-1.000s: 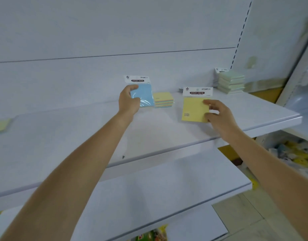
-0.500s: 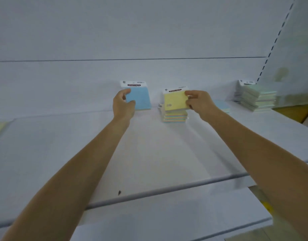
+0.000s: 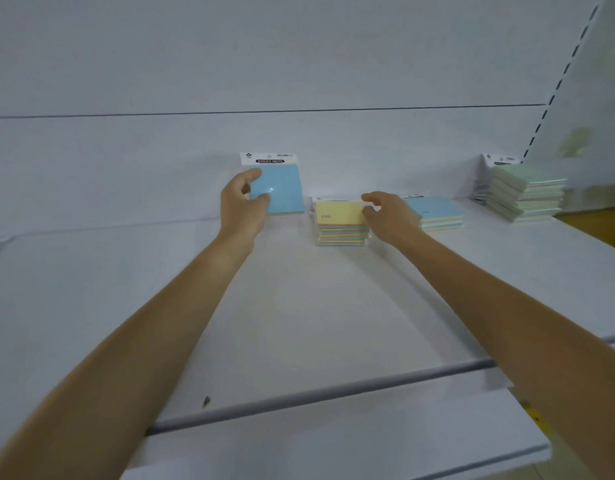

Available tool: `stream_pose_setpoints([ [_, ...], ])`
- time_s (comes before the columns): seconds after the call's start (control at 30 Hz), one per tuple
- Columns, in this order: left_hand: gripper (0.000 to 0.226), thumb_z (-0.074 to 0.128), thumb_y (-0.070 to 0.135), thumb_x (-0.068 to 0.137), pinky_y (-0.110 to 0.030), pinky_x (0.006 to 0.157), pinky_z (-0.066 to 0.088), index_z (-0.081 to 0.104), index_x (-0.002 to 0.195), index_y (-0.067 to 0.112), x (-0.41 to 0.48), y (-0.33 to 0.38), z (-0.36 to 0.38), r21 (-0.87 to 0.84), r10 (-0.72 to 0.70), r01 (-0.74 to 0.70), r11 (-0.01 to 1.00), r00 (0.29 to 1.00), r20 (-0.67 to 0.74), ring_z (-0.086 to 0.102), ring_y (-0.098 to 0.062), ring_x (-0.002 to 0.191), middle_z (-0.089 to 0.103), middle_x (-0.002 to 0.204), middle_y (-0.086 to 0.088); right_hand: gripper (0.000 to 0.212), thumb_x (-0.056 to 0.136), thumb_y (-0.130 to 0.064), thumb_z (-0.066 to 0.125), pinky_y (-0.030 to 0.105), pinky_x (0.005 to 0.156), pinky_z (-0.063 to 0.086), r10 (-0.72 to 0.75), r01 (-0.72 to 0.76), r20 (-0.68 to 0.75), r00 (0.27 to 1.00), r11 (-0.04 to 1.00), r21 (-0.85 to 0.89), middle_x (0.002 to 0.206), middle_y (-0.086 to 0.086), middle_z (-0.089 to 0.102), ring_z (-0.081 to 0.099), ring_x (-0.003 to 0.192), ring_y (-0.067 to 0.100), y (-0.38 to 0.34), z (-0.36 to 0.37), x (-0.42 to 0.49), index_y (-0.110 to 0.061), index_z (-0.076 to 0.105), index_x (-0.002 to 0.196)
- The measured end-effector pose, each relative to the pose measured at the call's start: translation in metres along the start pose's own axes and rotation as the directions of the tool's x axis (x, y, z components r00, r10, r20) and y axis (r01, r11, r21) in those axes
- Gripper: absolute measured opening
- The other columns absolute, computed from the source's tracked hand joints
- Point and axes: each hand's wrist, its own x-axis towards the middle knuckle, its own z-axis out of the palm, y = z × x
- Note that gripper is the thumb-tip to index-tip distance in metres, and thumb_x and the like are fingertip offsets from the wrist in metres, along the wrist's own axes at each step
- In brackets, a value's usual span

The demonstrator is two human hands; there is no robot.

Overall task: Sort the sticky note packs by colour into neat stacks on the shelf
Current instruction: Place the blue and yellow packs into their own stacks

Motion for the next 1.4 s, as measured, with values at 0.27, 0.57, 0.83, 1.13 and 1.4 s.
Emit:
stream_pose_setpoints([
  [0.27,0.044,0.056,-0.003,0.081,-0.035,0.089,0.049,0.056,0.123,0.011,-0.029,0.037,0.094,-0.027,0.049,-0.046,0.999,0.993,0.106,0.054,-0.021,0.098,0.049,0.102,-0.004,0.053,0.09,-0.028,0.054,0.037,0.109,0.026,-0.161,0.158,-0.018,0.987,0.983,-0.09,0.14,0.017,0.04,0.033,0.132,0.033,0.097,-0.069,-0.006,-0.01,0.038,0.137],
  [0.57,0.042,0.06,0.001,0.081,-0.034,0.095,0.046,0.056,0.123,0.005,-0.055,0.042,0.228,0.049,0.01,-0.019,0.999,0.982,0.189,0.055,-0.024,0.098,0.057,0.125,-0.021,0.076,0.081,-0.065,0.043,0.041,0.111,0.023,0.019,0.065,0.219,0.975,0.927,-0.368,0.146,0.015,0.032,0.025,0.136,0.033,0.176,-0.103,-0.004,-0.006,0.042,0.129],
  [0.83,0.028,0.054,0.024,0.089,-0.027,0.099,0.033,0.064,0.112,0.011,-0.046,0.025,0.256,0.502,0.011,-0.122,0.856,0.976,0.219,0.048,-0.027,0.124,0.06,0.128,-0.01,0.08,0.08,-0.068,0.041,0.042,0.109,0.023,-0.044,0.115,0.199,0.979,0.924,-0.364,0.142,0.014,0.036,0.027,0.133,0.033,0.183,-0.099,0.003,-0.005,0.042,0.13],
  [1.13,0.048,0.061,0.043,0.082,-0.034,0.106,0.033,0.057,0.123,0.018,-0.05,0.009,0.255,0.629,-0.014,-0.167,0.759,0.962,0.272,0.045,-0.032,0.126,0.05,0.134,-0.016,0.08,0.081,-0.066,0.042,0.041,0.109,0.022,-0.064,0.132,0.207,0.976,0.934,-0.333,0.141,0.014,0.036,0.027,0.133,0.032,0.184,-0.101,0.002,-0.004,0.042,0.13],
  [1.4,0.049,0.051,0.04,0.09,-0.033,0.108,0.025,0.047,0.133,0.017,-0.055,0.022,0.235,0.655,0.12,-0.315,0.687,0.938,0.326,0.038,-0.028,0.132,0.049,0.138,-0.011,0.072,0.084,-0.047,0.056,0.038,0.112,0.02,-0.173,0.172,-0.006,0.985,0.984,-0.054,0.146,0.012,0.033,0.025,0.138,0.029,0.175,-0.109,-0.006,-0.009,0.031,0.14],
])
